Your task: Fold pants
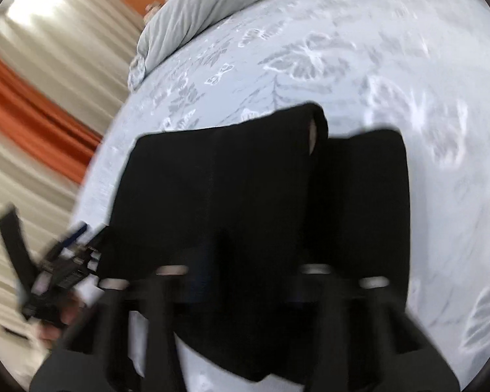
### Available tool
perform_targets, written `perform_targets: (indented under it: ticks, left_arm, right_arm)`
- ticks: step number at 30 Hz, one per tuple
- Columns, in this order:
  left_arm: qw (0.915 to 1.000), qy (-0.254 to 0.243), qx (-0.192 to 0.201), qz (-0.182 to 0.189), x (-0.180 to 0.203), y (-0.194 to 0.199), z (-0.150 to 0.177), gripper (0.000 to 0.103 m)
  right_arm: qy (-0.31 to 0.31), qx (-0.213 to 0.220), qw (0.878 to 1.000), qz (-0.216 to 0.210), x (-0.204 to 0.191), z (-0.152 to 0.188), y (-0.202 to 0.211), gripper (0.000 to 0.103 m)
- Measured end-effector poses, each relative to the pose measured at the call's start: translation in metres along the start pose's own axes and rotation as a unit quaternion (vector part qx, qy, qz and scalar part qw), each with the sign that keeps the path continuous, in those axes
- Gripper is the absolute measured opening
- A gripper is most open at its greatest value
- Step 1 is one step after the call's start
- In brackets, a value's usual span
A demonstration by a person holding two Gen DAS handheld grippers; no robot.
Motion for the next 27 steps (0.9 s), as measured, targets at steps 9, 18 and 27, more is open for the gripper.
perform_targets:
  ticks: [9,18,27]
  left_arm:
    - [0.9999,0.013,0.000,0.005,-0.004,0.002,-0.002,0.087]
    - [0.9999,0.004,-0.010,0.007,0.006,-0.005,0.000,0.087]
    - [0.9361,0.218,-0.155,0.229,-0.005,-0.060,0.022,0.090]
  right_arm:
    - [0.029,0.023,0.997,0.072,0.020,-0.006,0.030,0.016]
    - [0.006,0.084,0.993,0.081,0.030,-0.017,0.069,0.028]
    - [-0.045,0.021,0.995,0.088,0.055,-0.017,0.043,0.069]
Point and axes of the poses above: each gripper's, at about its wrist camera, not at the fingertips, and y roughly against the way its jaws point, x to its right, z to its underside, the point moved 8 cm from there along -y, roughly the way its jaws point, and after that the axes turned 1 degree about x, right-handed, at the moved point
